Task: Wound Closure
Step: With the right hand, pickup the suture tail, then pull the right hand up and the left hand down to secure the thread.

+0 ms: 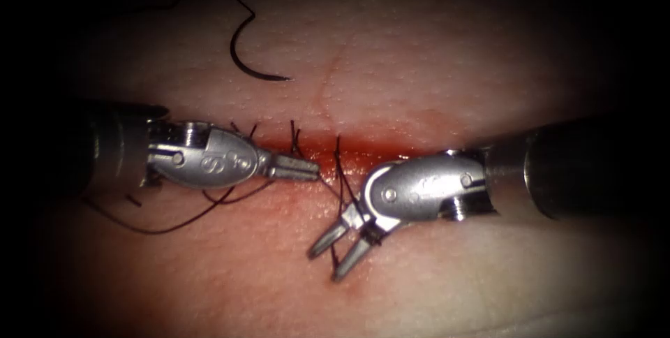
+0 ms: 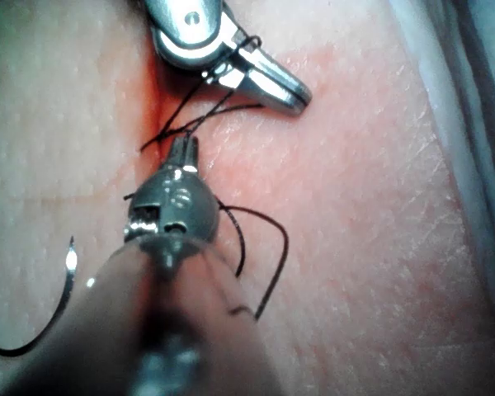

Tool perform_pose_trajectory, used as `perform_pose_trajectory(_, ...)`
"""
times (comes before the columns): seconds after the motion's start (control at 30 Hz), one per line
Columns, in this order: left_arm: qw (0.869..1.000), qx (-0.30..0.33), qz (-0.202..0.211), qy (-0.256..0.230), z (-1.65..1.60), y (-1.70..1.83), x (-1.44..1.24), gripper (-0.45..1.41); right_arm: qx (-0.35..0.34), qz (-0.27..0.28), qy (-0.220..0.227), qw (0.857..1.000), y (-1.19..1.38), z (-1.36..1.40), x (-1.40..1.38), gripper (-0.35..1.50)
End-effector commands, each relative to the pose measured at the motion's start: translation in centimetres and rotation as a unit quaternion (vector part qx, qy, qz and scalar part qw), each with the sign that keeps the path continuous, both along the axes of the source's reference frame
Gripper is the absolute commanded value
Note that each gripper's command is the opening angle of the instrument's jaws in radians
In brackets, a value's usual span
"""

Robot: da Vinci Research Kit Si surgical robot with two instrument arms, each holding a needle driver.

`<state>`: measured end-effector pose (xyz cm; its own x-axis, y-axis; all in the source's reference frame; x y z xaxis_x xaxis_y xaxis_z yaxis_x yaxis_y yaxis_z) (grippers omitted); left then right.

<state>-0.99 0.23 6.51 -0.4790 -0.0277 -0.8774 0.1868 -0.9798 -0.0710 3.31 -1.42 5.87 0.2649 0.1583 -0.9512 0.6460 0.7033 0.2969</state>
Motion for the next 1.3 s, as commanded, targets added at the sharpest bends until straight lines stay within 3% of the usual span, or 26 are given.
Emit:
perform_pose_trajectory(0.03, 1.000, -0.001, 0.001, -0.001, 0.04, 0.00, -0.04, -0.45, -0.002, -0.003, -0.002, 1.000, 0.02, 0.05, 0.07, -0.35)
perform_pose_trajectory(0.17, 1.000, -0.002, 0.004, 0.001, 0.02, -0.05, -0.05, -0.45, -0.001, -0.003, -0.003, 1.000, 0.06, 0.03, 0.07, -0.35)
perform_pose_trajectory(0.47, 1.000, -0.001, 0.006, 0.005, -0.02, -0.30, -0.02, -0.45, 0.016, 0.060, -0.006, 0.998, 0.55, -0.11, -0.05, -0.35)
perform_pose_trajectory(0.83, 1.000, 0.005, 0.021, 0.017, -0.32, -0.83, 0.31, -0.45, 0.013, 0.116, -0.024, 0.993, 0.92, 0.12, -0.21, -0.35)
perform_pose_trajectory(1.03, 0.999, 0.003, 0.038, 0.029, -0.52, -1.06, 0.32, -0.45, 0.012, 0.141, -0.026, 0.990, 1.03, 0.20, -0.25, -0.35)
perform_pose_trajectory(1.3, 0.998, 0.011, 0.066, 0.009, -0.80, -1.30, 0.39, -0.45, -0.005, 0.175, -0.038, 0.984, 1.25, 0.25, -0.27, -0.35)
